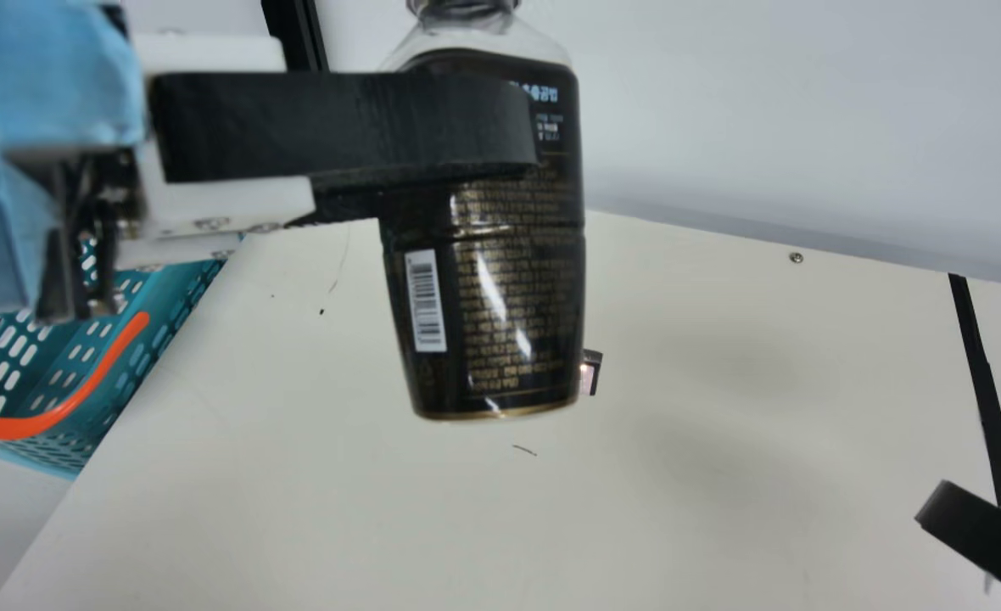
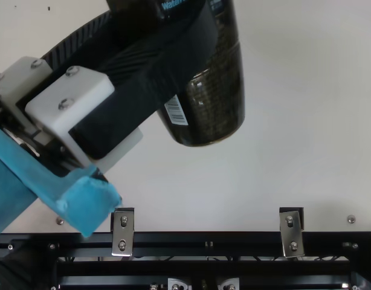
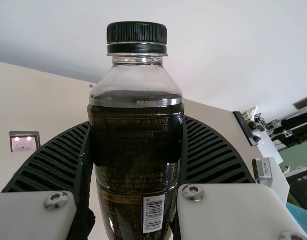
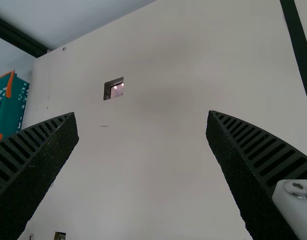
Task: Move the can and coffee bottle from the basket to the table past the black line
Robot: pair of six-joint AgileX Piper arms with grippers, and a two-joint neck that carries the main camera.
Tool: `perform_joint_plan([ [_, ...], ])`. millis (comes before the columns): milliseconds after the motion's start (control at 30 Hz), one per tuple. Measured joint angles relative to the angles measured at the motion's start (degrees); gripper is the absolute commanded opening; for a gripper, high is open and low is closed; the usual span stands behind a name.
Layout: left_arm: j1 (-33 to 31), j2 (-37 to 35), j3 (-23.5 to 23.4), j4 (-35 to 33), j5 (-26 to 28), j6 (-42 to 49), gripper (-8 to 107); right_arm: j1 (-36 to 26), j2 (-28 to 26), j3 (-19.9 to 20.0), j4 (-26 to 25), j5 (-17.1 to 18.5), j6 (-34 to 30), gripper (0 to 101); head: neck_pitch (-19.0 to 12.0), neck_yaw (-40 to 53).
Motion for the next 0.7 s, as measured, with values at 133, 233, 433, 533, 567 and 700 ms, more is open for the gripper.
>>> perform_joint_plan([
  [133, 0.3, 0.5, 0.0, -1.9, -0.3, 1.4, 10, 0.0, 0.0, 0.0, 0.0, 0.0, 0.0, 101, 0.0, 0.0],
  [233, -0.5, 0.9, -0.3, -2.8, -1.1, 1.8, 10, 0.0, 0.0, 0.0, 0.0, 0.0, 0.0, 101, 0.0, 0.0],
  [433, -4.0, 3.0, -1.9, -2.3, -2.8, 0.8, 10, 0.0, 0.0, 0.0, 0.0, 0.0, 0.0, 101, 0.0, 0.0],
  [533, -5.1, 3.4, -2.2, -1.9, -2.8, 0.1, 10, 0.0, 0.0, 0.0, 0.0, 0.0, 0.0, 101, 0.0, 0.0],
  [567, -5.1, 3.4, -2.2, -1.9, -3.1, 0.3, 10, 0.0, 0.0, 0.0, 0.0, 0.0, 0.0, 101, 0.0, 0.0],
  [700, -5.1, 3.4, -2.2, -1.9, -2.8, 0.2, 10, 0.0, 0.0, 0.0, 0.0, 0.0, 0.0, 101, 0.0, 0.0],
])
